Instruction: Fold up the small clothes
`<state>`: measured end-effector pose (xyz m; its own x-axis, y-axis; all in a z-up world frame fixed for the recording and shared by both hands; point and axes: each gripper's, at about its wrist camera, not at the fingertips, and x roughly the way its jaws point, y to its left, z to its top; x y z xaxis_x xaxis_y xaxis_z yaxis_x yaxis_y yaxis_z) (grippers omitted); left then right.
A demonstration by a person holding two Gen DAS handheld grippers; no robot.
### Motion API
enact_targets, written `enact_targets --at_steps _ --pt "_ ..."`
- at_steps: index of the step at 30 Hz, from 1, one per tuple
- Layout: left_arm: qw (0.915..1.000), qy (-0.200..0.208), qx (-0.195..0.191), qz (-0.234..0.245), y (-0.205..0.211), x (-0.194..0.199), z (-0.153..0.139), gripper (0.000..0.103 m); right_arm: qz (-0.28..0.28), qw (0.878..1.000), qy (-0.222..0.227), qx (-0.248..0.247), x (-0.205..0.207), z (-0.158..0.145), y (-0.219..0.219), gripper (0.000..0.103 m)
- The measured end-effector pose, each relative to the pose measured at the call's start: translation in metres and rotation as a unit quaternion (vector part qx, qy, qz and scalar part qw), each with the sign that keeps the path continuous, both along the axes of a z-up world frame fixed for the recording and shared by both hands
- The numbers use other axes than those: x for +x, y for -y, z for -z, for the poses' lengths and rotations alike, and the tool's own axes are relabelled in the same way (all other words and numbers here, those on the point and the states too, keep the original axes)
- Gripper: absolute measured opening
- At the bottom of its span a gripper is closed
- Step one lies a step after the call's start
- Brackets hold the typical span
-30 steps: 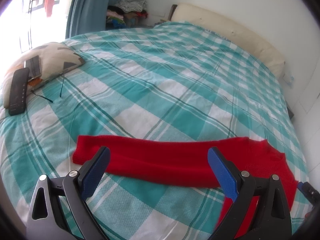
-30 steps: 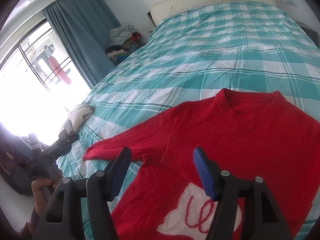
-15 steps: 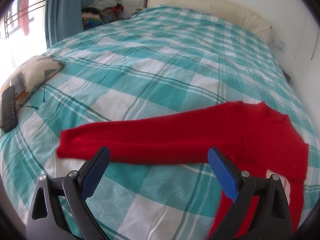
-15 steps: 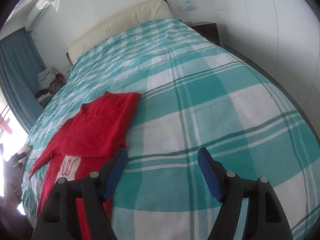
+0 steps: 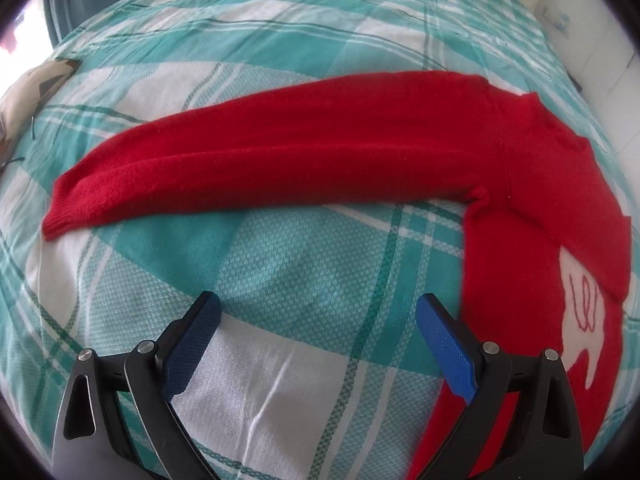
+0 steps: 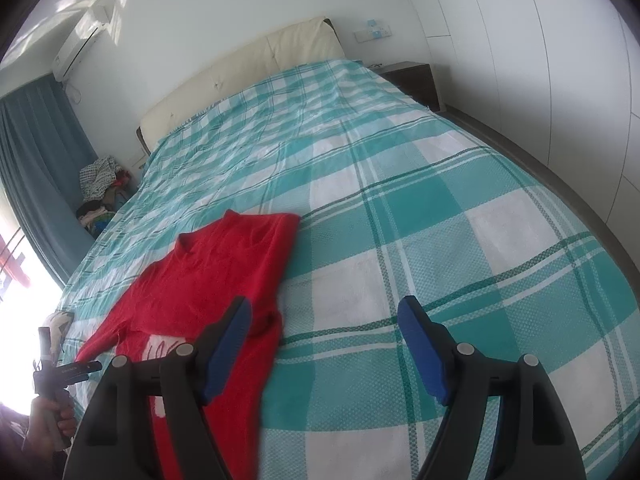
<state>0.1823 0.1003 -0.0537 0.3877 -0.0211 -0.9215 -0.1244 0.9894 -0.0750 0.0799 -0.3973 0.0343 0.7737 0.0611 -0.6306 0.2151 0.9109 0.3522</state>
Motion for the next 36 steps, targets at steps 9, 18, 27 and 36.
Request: enact_targets --at_steps 9,18,27,36 --pt "0.9992 -0.026 0.027 0.014 0.005 -0.004 0.013 0.103 0.003 1.000 0.007 0.002 -0.003 -0.001 0.000 0.075" --pt "0.9998 -0.003 0.018 0.010 0.006 -0.018 0.016 0.103 0.011 1.000 0.011 0.009 -0.004 -0.001 0.004 0.075" --pt "0.9988 -0.025 0.026 0.032 0.007 -0.014 0.017 0.103 0.004 1.000 0.004 -0.001 -0.002 0.001 -0.001 0.075" --pt "0.9967 0.003 0.065 0.049 0.024 -0.023 0.005 0.102 0.004 1.000 -0.015 -0.011 0.002 0.006 -0.003 0.076"
